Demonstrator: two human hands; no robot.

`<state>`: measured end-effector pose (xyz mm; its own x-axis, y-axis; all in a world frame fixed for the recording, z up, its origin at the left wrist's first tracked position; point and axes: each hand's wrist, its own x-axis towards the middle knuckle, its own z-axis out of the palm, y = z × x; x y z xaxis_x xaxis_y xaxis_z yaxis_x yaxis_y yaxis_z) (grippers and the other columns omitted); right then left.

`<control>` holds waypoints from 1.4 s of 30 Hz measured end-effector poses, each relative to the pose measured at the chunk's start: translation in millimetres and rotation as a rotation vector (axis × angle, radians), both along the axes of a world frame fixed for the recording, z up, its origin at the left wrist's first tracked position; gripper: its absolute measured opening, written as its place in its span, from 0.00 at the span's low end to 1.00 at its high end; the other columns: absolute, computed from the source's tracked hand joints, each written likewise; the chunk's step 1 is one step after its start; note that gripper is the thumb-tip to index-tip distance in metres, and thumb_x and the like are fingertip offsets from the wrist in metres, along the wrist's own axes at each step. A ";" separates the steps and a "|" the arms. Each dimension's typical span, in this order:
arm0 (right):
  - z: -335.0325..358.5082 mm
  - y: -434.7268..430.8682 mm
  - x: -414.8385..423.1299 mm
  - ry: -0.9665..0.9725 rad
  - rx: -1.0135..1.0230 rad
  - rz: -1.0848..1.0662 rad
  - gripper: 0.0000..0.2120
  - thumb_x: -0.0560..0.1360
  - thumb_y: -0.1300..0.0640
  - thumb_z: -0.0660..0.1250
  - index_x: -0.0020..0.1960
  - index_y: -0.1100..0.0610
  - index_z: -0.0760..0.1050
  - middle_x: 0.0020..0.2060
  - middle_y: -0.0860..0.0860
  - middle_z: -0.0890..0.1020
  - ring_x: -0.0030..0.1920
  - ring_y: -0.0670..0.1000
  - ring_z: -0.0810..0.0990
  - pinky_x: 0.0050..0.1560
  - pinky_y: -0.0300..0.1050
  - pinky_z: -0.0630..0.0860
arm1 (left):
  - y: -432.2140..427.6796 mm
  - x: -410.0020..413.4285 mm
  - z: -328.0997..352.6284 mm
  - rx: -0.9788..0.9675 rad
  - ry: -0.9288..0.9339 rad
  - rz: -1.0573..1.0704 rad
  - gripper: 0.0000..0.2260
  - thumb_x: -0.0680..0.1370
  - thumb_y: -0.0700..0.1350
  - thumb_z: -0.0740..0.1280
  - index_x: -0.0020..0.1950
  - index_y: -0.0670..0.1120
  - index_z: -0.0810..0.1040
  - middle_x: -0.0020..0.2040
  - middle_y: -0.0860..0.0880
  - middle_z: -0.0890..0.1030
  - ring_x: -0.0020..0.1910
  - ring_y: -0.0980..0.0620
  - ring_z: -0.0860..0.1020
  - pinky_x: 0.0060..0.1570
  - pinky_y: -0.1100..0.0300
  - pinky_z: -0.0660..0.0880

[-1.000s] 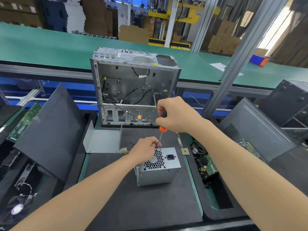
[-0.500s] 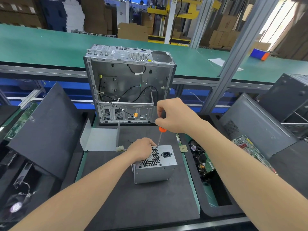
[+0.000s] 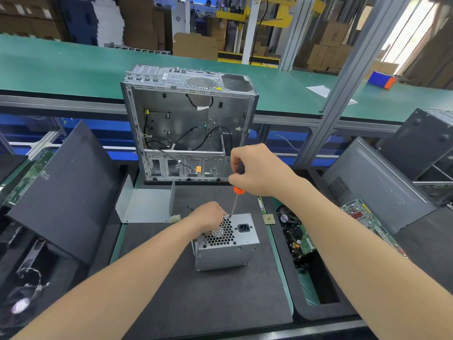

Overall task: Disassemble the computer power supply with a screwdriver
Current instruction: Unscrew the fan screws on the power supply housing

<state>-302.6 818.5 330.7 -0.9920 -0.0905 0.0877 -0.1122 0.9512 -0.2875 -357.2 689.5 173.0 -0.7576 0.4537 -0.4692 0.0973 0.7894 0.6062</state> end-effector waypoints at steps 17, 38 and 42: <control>-2.5 3.4 -4.7 0.021 0.014 -0.023 0.06 0.73 0.54 0.71 0.43 0.55 0.76 0.35 0.47 0.77 0.33 0.45 0.72 0.31 0.41 0.65 | -1.8 -3.0 -4.9 0.040 -0.017 0.020 0.29 0.82 0.30 0.48 0.71 0.48 0.80 0.71 0.44 0.79 0.50 0.49 0.71 0.42 0.59 0.68; -1.3 4.8 -3.3 0.001 0.019 -0.032 0.07 0.74 0.53 0.71 0.43 0.56 0.76 0.34 0.48 0.78 0.30 0.46 0.72 0.29 0.38 0.64 | -3.2 -0.1 -4.2 0.078 -0.054 0.065 0.27 0.83 0.33 0.49 0.66 0.50 0.83 0.55 0.52 0.80 0.51 0.46 0.79 0.48 0.52 0.72; -1.3 4.2 -4.9 0.019 0.012 -0.051 0.06 0.73 0.54 0.70 0.42 0.54 0.75 0.37 0.49 0.79 0.33 0.48 0.73 0.31 0.43 0.68 | -2.8 1.1 -2.9 0.090 -0.073 0.060 0.26 0.82 0.32 0.50 0.64 0.47 0.85 0.57 0.48 0.86 0.48 0.46 0.79 0.47 0.54 0.71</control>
<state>-307.5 822.7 329.4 -0.9935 -0.0409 0.1059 -0.0688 0.9591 -0.2745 -356.1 686.7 170.1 -0.7496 0.4517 -0.4838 0.0045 0.7344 0.6787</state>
